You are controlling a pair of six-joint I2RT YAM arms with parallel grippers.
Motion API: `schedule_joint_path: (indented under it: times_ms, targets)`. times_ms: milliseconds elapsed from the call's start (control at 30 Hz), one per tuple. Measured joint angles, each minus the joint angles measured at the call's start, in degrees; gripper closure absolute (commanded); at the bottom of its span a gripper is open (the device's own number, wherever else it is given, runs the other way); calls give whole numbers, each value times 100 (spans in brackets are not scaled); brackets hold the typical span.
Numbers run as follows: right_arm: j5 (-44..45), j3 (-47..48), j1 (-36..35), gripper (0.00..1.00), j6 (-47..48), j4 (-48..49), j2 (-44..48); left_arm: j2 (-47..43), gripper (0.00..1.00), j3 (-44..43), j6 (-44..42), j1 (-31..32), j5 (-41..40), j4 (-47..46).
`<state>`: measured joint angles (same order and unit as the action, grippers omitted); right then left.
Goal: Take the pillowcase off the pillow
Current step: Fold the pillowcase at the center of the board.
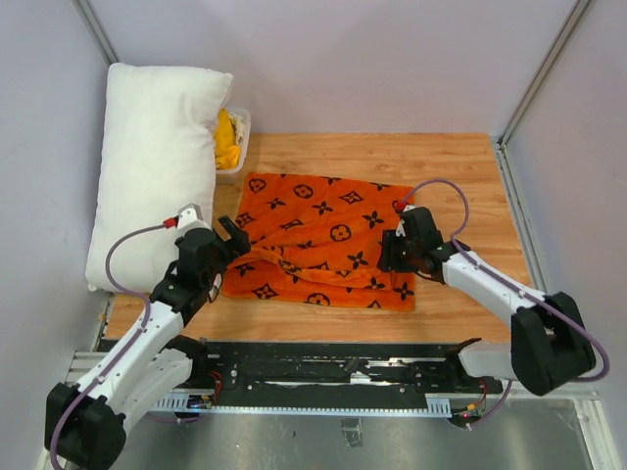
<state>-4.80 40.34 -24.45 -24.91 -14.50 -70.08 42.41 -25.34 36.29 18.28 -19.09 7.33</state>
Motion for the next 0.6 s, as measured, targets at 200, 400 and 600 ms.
schedule_joint_path:
  times_ms: [200, 400, 600]
  targets:
    - [-20, 33, -68, 57, 138, 94, -905, 490, 1, -240, -177, 280, -509, -9]
    - [-225, 188, -68, 99, 282, 120, -1023, 752, 1, -393, -308, 282, -682, -129]
    - [-627, 415, -42, 99, 466, -20, -977, 1193, 1, -590, -389, 284, -726, -264]
